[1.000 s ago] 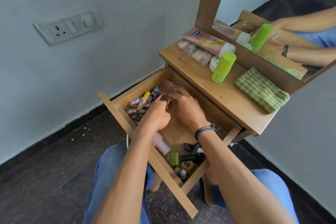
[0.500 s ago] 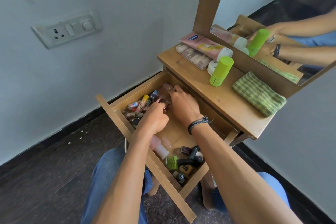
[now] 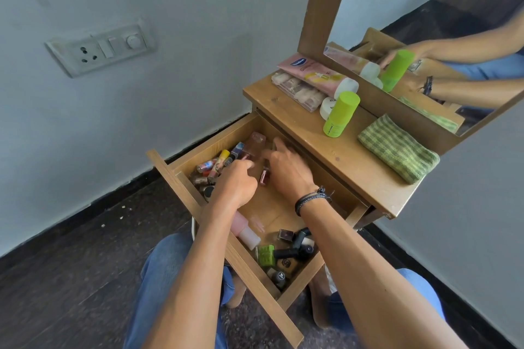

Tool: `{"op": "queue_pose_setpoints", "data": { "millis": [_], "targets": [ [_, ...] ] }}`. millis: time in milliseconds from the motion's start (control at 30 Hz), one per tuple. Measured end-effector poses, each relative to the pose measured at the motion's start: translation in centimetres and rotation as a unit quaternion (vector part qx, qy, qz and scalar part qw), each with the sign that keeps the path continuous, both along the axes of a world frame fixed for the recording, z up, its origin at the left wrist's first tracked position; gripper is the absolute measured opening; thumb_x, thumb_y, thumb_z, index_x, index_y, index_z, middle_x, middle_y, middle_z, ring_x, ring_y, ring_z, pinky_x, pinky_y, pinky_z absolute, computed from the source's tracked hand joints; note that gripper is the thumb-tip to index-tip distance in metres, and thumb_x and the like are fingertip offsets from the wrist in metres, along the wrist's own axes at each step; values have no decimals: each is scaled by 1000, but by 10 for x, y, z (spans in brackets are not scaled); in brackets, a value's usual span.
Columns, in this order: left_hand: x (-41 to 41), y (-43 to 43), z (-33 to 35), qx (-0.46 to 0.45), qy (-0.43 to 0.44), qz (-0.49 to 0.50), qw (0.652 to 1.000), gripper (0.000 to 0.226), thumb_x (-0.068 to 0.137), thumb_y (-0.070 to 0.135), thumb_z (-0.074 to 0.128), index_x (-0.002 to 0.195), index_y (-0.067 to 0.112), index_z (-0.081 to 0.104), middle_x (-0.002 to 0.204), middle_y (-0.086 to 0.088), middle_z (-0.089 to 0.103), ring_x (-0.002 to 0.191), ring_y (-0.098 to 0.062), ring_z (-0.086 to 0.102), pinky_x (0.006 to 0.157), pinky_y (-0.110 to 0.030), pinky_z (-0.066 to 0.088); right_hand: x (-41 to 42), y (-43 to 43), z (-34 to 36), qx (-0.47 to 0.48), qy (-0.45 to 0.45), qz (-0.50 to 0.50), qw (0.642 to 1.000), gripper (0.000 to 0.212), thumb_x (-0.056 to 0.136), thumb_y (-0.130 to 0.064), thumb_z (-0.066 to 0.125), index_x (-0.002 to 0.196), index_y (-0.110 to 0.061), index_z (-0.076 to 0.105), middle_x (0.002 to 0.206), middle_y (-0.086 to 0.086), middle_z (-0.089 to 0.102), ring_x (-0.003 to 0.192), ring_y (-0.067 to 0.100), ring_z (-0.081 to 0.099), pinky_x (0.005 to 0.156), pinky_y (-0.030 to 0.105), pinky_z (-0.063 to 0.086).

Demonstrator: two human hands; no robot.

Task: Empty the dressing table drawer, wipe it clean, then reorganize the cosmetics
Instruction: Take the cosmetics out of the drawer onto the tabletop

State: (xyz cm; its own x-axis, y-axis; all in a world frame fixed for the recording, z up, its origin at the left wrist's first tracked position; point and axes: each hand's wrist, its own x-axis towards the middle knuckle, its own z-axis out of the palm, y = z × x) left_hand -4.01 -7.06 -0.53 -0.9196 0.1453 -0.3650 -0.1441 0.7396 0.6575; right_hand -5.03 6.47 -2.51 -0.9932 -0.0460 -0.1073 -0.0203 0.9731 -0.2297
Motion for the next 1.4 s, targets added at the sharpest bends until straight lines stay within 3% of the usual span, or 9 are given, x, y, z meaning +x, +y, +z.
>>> {"op": "queue_pose_setpoints", "data": {
  "millis": [133, 300, 400, 533, 667, 767, 933, 1067, 1400],
  "targets": [
    [-3, -2, -2, 24, 32, 18, 999, 48, 100, 1, 44, 139, 24, 59, 144, 0, 57, 131, -26, 53, 101, -40, 48, 9, 4, -5, -55, 27, -10, 998, 27, 98, -4, 50, 115, -21, 62, 119, 10, 44, 87, 36, 62, 62, 37, 37],
    [-10, -7, 2, 156, 58, 120, 979, 49, 94, -6, 41, 117, 25, 71, 112, 11, 71, 106, -7, 65, 101, -32, 48, 29, 2, -6, -129, 85, -50, 987, 36, 93, -6, 55, 122, -27, 56, 112, 6, 53, 84, 37, 65, 64, 42, 52],
    [-11, -10, 2, 248, 77, 166, 951, 47, 92, -3, 39, 104, 25, 74, 100, 8, 74, 96, -10, 71, 93, -38, 57, 40, 3, -4, -183, 106, -81, 974, 36, 93, -6, 56, 121, -28, 58, 107, 2, 55, 89, 33, 63, 68, 41, 51],
    [-9, -9, 3, 310, 76, 203, 926, 36, 98, 5, 44, 102, 24, 75, 99, 5, 76, 96, -13, 72, 85, -29, 59, 51, 7, 10, -238, 132, -118, 955, 34, 94, -9, 60, 121, -30, 61, 113, -5, 55, 93, 23, 63, 75, 37, 50],
    [-8, -5, 4, 307, 72, 202, 927, 36, 100, 6, 45, 98, 25, 75, 97, 5, 75, 93, -12, 71, 77, -23, 54, 56, 16, 31, -230, 200, -134, 943, 32, 92, -16, 69, 122, -22, 60, 121, -7, 55, 99, 18, 61, 80, 37, 52],
    [-8, -2, 4, 304, 67, 202, 929, 35, 99, 4, 46, 98, 23, 75, 95, 4, 75, 91, -15, 71, 81, -27, 57, 61, 22, 40, -171, 234, -148, 946, 38, 93, -19, 69, 130, -17, 58, 131, -3, 61, 116, 19, 49, 92, 27, 38],
    [-7, -1, 4, 294, 57, 190, 935, 36, 99, 4, 46, 99, 27, 73, 98, 5, 74, 92, -12, 71, 92, -35, 57, 65, 28, 30, -124, 204, -131, 962, 53, 97, -19, 64, 146, -12, 47, 150, 6, 53, 148, 20, 36, 124, 37, 22],
    [-8, -1, 3, 286, 51, 185, 939, 36, 99, 4, 46, 100, 26, 74, 98, 4, 74, 93, -13, 70, 95, -41, 57, 62, 27, 24, -84, 197, -88, 973, 61, 98, -18, 59, 154, -5, 36, 157, 12, 44, 152, 19, 29, 124, 24, 3],
    [-8, 2, -1, 270, 45, 176, 946, 38, 94, 4, 47, 96, 30, 73, 94, 6, 75, 91, -14, 70, 94, -44, 57, 41, 24, 35, -80, 173, -19, 982, 50, 100, -17, 58, 146, -2, 43, 156, 17, 44, 149, 23, 36, 122, 24, 13]
  ]
}}
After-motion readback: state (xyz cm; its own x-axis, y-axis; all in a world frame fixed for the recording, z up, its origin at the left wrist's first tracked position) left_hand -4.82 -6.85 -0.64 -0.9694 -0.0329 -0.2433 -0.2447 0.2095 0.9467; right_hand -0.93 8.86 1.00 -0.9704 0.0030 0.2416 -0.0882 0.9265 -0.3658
